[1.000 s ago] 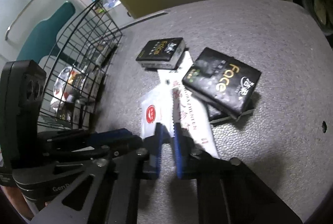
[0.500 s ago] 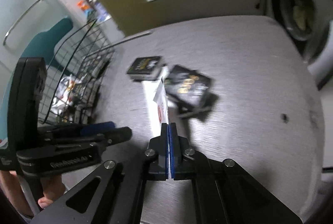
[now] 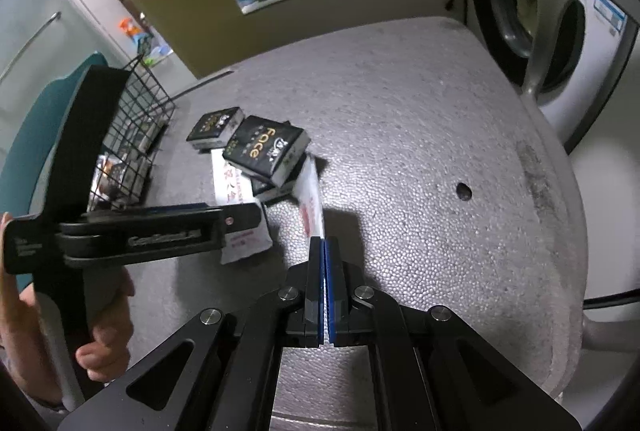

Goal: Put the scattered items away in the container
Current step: 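Grasp the long white printed sachet with the left gripper while the right grasps the red-logo packet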

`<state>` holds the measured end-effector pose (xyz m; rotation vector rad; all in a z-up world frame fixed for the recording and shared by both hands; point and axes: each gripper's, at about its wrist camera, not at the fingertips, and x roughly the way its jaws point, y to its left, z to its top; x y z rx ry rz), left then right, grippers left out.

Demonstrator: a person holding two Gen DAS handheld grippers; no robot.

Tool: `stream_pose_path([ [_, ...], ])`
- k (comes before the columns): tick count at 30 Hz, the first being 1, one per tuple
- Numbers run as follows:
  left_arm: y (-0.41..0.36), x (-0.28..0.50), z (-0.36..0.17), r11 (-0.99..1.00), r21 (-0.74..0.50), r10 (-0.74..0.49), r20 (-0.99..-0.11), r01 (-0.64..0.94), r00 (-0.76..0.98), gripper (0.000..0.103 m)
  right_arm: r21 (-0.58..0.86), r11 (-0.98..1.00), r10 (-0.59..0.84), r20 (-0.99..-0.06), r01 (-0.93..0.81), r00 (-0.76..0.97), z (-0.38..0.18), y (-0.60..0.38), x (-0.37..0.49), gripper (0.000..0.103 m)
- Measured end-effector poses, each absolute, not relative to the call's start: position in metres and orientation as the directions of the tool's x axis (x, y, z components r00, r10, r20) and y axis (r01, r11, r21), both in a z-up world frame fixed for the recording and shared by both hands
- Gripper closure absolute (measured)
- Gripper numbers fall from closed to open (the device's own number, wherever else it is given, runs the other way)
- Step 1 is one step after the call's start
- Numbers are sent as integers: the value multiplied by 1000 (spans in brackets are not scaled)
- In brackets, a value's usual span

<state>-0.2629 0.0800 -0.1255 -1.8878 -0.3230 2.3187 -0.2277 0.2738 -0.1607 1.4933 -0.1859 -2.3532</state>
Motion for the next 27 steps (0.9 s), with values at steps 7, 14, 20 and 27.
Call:
stream_pose_path([
  [7, 92, -271, -134, -982, -186, 177, -965, 27, -195, 33, 296, -927, -366, -849, 230, -382, -162, 263, -226, 101],
  [14, 91, -268, -123, -992, -119, 123, -973, -31, -196, 86, 292, -928, -364, -842, 232, -397, -154, 258, -221, 101],
  [20, 81, -259, -119, -992, -113, 121, -977, -54, -176, 101, 288, -928, -362, -843, 235, -398, -154, 253, -216, 101],
  [27, 76, -264, -125, -975, -215, 204, -963, 48, -176, 40, 273, -938, -340, -844, 214, -415, -153, 261, -218, 101],
])
